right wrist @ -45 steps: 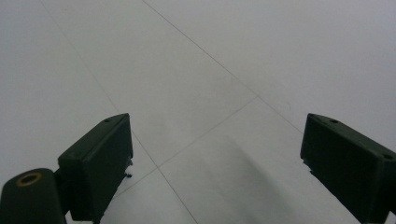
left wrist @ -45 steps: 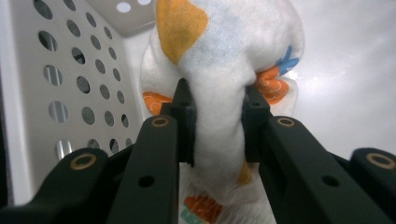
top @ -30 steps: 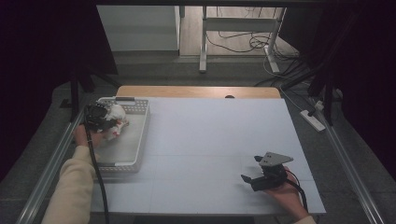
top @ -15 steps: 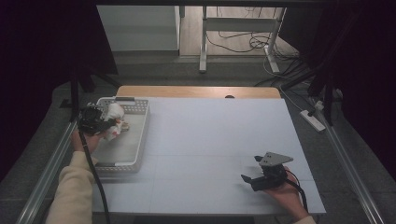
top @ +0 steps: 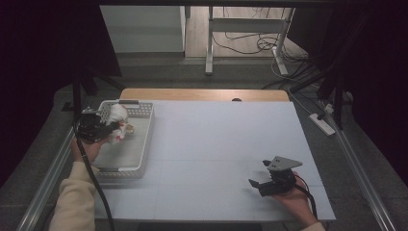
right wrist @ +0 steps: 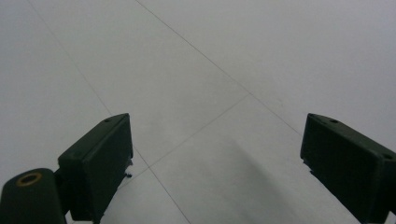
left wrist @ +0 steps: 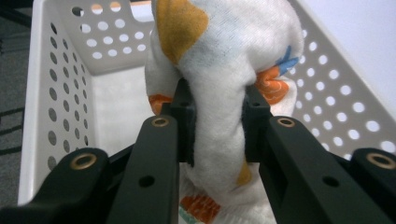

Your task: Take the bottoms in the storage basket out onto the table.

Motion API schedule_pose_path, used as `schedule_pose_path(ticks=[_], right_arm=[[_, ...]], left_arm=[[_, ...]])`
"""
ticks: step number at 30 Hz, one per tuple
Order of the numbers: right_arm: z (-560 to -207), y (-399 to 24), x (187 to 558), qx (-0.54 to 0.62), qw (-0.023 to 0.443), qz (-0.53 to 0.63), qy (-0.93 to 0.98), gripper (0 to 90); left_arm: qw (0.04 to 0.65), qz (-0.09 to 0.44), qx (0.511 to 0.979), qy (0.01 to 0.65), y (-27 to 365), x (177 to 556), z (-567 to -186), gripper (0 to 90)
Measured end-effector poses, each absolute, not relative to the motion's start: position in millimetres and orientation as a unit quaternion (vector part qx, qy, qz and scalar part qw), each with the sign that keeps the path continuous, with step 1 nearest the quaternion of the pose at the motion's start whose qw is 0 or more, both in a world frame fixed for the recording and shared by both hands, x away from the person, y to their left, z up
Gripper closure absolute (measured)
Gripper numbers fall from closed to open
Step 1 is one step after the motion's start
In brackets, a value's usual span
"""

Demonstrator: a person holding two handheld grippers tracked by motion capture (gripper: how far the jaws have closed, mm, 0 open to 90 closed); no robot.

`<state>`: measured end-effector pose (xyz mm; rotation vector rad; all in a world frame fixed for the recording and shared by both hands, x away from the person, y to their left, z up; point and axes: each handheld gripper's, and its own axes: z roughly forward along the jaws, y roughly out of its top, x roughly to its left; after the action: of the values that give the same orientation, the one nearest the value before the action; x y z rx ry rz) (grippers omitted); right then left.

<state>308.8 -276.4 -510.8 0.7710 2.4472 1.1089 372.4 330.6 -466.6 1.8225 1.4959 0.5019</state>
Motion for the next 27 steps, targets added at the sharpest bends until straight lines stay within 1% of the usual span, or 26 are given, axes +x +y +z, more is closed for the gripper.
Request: schedule_pose_path(ticks=[3,9,27], right_arm=[[-511,-276,309,0.269,0.173,0.391,0.863,9.3],[-509,-277,308,0.268,0.173,0.397,0.861,9.5],[-510,-276,309,0.267,0.174,0.395,0.862,9.5]], left_arm=[[0.379,0.185,0.700,0.576,330,368,-465,73.5],[0.393,0.188,0.698,0.568,328,361,-458,73.5],[0.416,0.184,0.697,0.555,325,354,-450,73.1]])
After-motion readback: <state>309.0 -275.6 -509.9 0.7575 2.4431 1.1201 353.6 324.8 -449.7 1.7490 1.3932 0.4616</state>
